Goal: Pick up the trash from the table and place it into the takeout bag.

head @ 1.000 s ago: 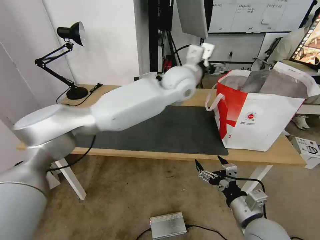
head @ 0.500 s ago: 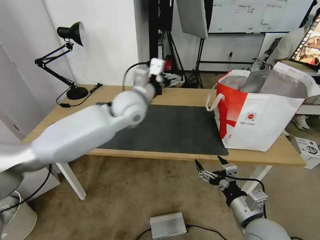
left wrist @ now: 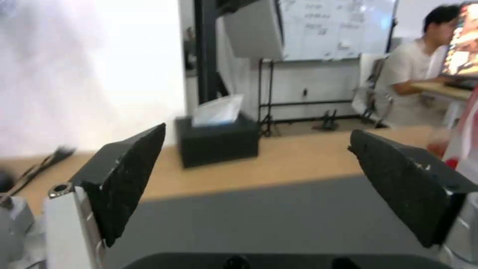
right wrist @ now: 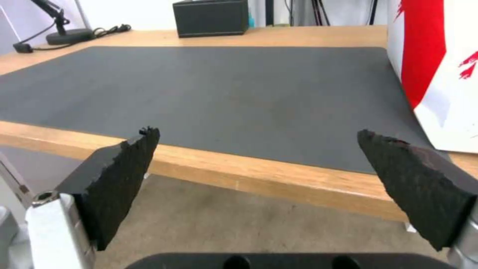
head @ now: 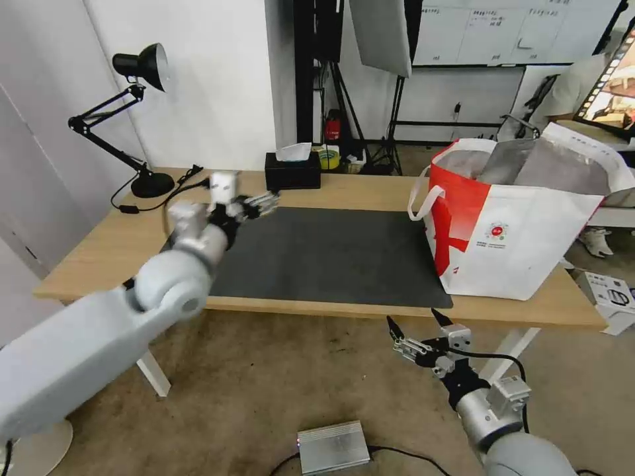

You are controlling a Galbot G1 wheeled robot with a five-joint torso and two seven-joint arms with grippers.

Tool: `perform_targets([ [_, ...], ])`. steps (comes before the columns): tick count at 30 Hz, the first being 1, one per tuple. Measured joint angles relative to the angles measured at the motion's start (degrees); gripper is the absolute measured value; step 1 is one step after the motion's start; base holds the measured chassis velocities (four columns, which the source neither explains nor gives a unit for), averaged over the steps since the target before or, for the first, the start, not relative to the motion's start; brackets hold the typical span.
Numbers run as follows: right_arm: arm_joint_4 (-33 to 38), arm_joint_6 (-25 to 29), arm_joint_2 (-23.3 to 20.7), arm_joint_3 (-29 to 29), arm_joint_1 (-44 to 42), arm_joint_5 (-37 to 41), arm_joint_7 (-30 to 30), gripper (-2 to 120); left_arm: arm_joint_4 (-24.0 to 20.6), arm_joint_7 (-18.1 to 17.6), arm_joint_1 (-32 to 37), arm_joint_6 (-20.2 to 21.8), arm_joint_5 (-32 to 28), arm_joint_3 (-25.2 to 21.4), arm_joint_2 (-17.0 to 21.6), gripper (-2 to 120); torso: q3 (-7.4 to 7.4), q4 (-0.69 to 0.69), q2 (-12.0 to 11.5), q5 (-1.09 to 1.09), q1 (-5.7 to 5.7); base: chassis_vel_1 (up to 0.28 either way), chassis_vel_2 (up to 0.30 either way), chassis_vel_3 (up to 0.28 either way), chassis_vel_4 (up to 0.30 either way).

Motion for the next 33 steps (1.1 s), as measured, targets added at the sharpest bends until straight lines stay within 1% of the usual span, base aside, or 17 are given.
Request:
perform_targets([
  [1, 0.0, 0.0, 0.0, 0.0, 0.0, 0.0, 0.0, 100, -1.3, 0.5, 5.3, -0.7, 1.1, -4.8, 1.0, 100, -0.01, -0.02, 0.0, 0.05, 0.00, 0.000, 0.000, 0.000, 0.000],
  [2, 0.0, 0.0, 0.0, 0.0, 0.0, 0.0, 0.0, 100, -2.1, 0.8, 8.9, -1.4, 1.7, -6.9, 2.0, 100, -0.01, 0.00, 0.0, 0.08, -0.01, 0.000, 0.000, 0.000, 0.000],
  [3, 0.0, 0.0, 0.0, 0.0, 0.0, 0.0, 0.0, 100, -2.1, 0.8, 8.9, -1.4, 1.7, -6.9, 2.0, 100, -0.01, 0.00, 0.0, 0.08, -0.01, 0.000, 0.000, 0.000, 0.000],
  [5, 0.0, 0.0, 0.0, 0.0, 0.0, 0.0, 0.0, 100, -2.5, 1.3, 13.5, -3.1, 2.9, -9.7, 3.1, 100, -0.01, 0.01, 0.0, 0.03, -0.01, 0.000, 0.000, 0.000, 0.000],
  [6, 0.0, 0.0, 0.0, 0.0, 0.0, 0.0, 0.0, 100, -2.5, 1.4, 14.8, -3.5, 3.2, -10.8, 3.1, 100, -0.01, -0.01, 0.0, 0.07, -0.01, 0.000, 0.000, 0.000, 0.000],
  [11, 0.0, 0.0, 0.0, 0.0, 0.0, 0.0, 0.0, 100, -2.3, 1.4, 17.6, -3.9, 4.6, -11.9, 2.1, 100, 0.00, -0.03, 0.0, 0.06, 0.00, 0.000, 0.000, 0.000, 0.000],
  [14, 0.0, 0.0, 0.0, 0.0, 0.0, 0.0, 0.0, 100, -2.2, 1.4, 20.9, -4.3, 6.6, -12.6, -0.1, 100, 0.00, -0.02, 0.0, 0.05, -0.01, 0.000, 0.000, 0.000, 0.000],
  [15, 0.0, 0.0, 0.0, 0.0, 0.0, 0.0, 0.0, 100, -2.2, 1.4, 20.9, -4.3, 6.6, -12.6, -0.1, 100, 0.00, -0.02, 0.0, 0.05, -0.01, 0.000, 0.000, 0.000, 0.000],
  [18, 0.0, 0.0, 0.0, 0.0, 0.0, 0.0, 0.0, 100, -1.5, 1.3, 25.0, -5.0, 10.0, -13.1, -2.4, 100, 0.00, -0.03, 0.0, 0.05, 0.00, 0.000, 0.000, 0.000, 0.000],
  [19, 0.0, 0.0, 0.0, 0.0, 0.0, 0.0, 0.0, 100, -1.5, 1.3, 25.0, -5.0, 10.0, -13.1, -2.4, 100, 0.00, -0.03, 0.0, 0.05, 0.00, 0.000, 0.000, 0.000, 0.000],
  [22, 0.0, 0.0, 0.0, 0.0, 0.0, 0.0, 0.0, 100, -1.2, 1.2, 28.3, -5.0, 13.0, -13.8, -4.2, 100, 0.00, -0.02, 0.0, 0.06, -0.01, 0.000, 0.000, 0.000, 0.000],
  [24, 0.0, 0.0, 0.0, 0.0, 0.0, 0.0, 0.0, 100, -1.0, 1.2, 29.0, -5.0, 13.9, -13.9, -4.7, 100, 0.00, -0.02, 0.0, 0.05, -0.01, 0.000, 0.000, 0.000, 0.000],
  [26, 0.0, 0.0, 0.0, 0.0, 0.0, 0.0, 0.0, 100, -0.7, 0.7, 32.3, -5.3, 16.8, -15.3, -6.1, 100, 0.00, -0.03, 0.0, 0.06, 0.00, 0.000, 0.000, 0.000, 0.000],
  [28, 0.0, 0.0, 0.0, 0.0, 0.0, 0.0, 0.0, 100, -0.7, 0.6, 33.2, -5.6, 17.3, -15.6, -6.3, 100, 0.00, -0.02, 0.0, 0.06, 0.00, 0.000, 0.000, 0.000, 0.000],
  [30, 0.0, 0.0, 0.0, 0.0, 0.0, 0.0, 0.0, 100, -0.8, 0.5, 36.2, -6.2, 18.7, -17.0, -6.9, 100, 0.00, -0.02, 0.0, 0.05, 0.00, 0.000, 0.000, 0.000, 0.000],
  [31, 0.0, 0.0, 0.0, 0.0, 0.0, 0.0, 0.0, 100, -0.8, 0.5, 36.2, -6.2, 18.7, -17.0, -6.9, 100, 0.00, -0.02, 0.0, 0.05, 0.00, 0.000, 0.000, 0.000, 0.000],
  [33, 0.0, 0.0, 0.0, 0.0, 0.0, 0.0, 0.0, 100, -1.2, 0.5, 39.1, -6.5, 19.1, -18.9, -7.4, 100, 0.00, -0.01, 0.0, 0.05, 0.00, 0.000, 0.000, 0.000, 0.000],
])
